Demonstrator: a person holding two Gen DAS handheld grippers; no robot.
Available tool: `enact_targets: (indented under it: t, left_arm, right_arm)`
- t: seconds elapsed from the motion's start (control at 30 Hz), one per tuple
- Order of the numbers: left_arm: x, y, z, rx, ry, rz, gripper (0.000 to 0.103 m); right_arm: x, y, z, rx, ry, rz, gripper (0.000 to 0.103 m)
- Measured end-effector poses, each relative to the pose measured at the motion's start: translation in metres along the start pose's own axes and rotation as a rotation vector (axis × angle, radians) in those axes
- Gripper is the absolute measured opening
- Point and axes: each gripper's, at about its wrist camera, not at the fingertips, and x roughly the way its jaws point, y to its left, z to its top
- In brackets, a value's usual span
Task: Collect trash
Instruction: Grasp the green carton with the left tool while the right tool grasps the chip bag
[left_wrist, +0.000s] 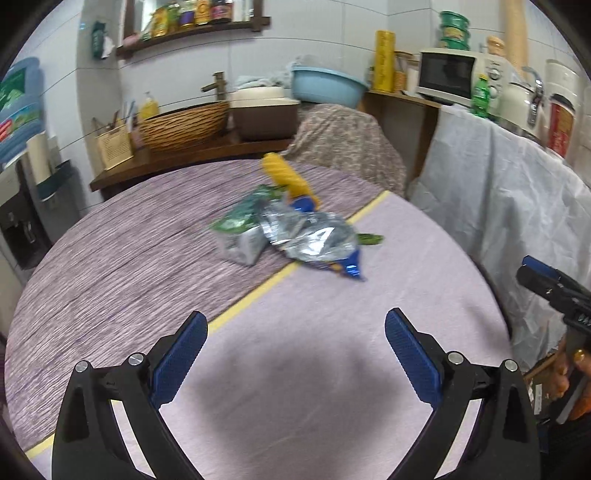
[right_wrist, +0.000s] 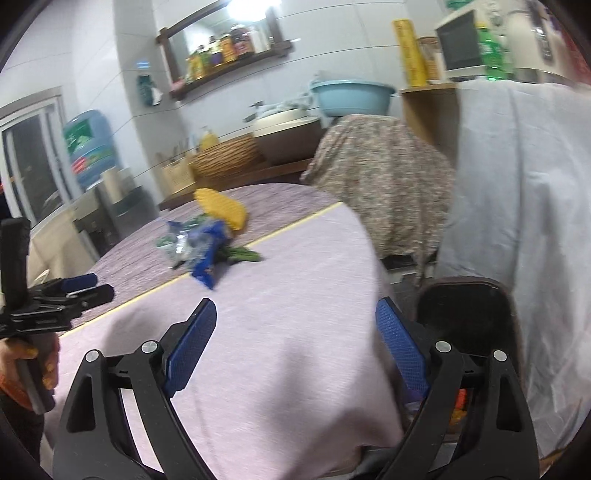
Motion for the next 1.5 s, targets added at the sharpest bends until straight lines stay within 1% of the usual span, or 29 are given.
enact_targets:
  t: [0.1,0.3,0.47,0.53,0.6,0.67,0.7,0.73,0.77,0.83,0.87,0.9,0.93,0.97,1.0,1.13,1.23,1.33,1.5]
  left_arm:
    - [-0.001,0.021,-0.004,-0.025,-0.001,0.031,0.096]
    - [0.003,0.055,-0.01,-0.047,0.002,0.072,0.096]
    - [0.01,0.07,-0.011,-0.065,0.015,0.08,0.095]
    - [0.013,0.074,-0.011,-0.073,0.022,0.073,0.095]
    - [0.015,0.076,-0.011,-0.074,0.026,0.068,0.095]
    - [0.017,0.077,-0.01,-0.067,0.03,0.07,0.095]
    - [0.018,0.077,-0.01,-0.066,0.031,0.07,0.095]
    - [0.019,0.076,-0.01,-0.064,0.033,0.07,0.095]
    - [0.02,0.077,-0.01,-0.063,0.033,0.071,0.095]
    - [0.022,0.076,-0.008,-0.058,0.036,0.071,0.095]
    - [0.023,0.076,-0.007,-0.056,0.037,0.071,0.095]
    - [0.025,0.076,-0.007,-0.054,0.038,0.071,0.095]
    - [0.026,0.075,-0.005,-0.053,0.036,0.071,0.095]
    - [0.028,0.074,-0.004,-0.05,0.037,0.07,0.095]
    - [0.029,0.074,-0.003,-0.047,0.037,0.069,0.095]
    - [0.04,0.068,0.003,-0.027,0.045,0.074,0.095]
    - [0.047,0.064,0.009,-0.009,0.047,0.079,0.095]
    - [0.051,0.063,0.016,-0.003,0.039,0.084,0.095]
    - [0.059,0.059,0.034,-0.004,0.033,0.066,0.095]
  right_arm:
    - [0.013,0.023,0.007,-0.028,0.017,0.046,0.087]
    - [0.045,0.054,0.016,-0.07,0.066,0.105,0.087]
    - [0.078,0.079,0.025,-0.111,0.116,0.107,0.087]
    - [0.096,0.091,0.03,-0.161,0.147,0.106,0.087]
    - [0.112,0.104,0.034,-0.211,0.166,0.085,0.087]
    - [0.128,0.113,0.039,-0.257,0.179,0.051,0.082]
    - [0.137,0.116,0.042,-0.274,0.188,0.039,0.072]
    - [0.147,0.118,0.045,-0.278,0.208,0.038,0.065]
    - [0.157,0.119,0.048,-0.278,0.234,0.034,0.062]
    - [0.171,0.118,0.05,-0.266,0.262,0.021,0.052]
    - [0.179,0.115,0.051,-0.25,0.275,0.008,0.051]
    - [0.184,0.113,0.052,-0.236,0.283,0.003,0.047]
    - [0.188,0.111,0.051,-0.224,0.295,0.006,0.036]
    - [0.191,0.11,0.05,-0.214,0.306,0.013,0.029]
    - [0.193,0.108,0.048,-0.202,0.32,0.033,0.02]
    - [0.181,0.107,0.046,-0.204,0.289,0.065,0.012]
    - [0.163,0.106,0.044,-0.207,0.268,0.093,0.01]
    - [0.143,0.105,0.039,-0.239,0.247,0.092,0.01]
    - [0.113,0.095,0.029,-0.24,0.233,0.104,0.009]
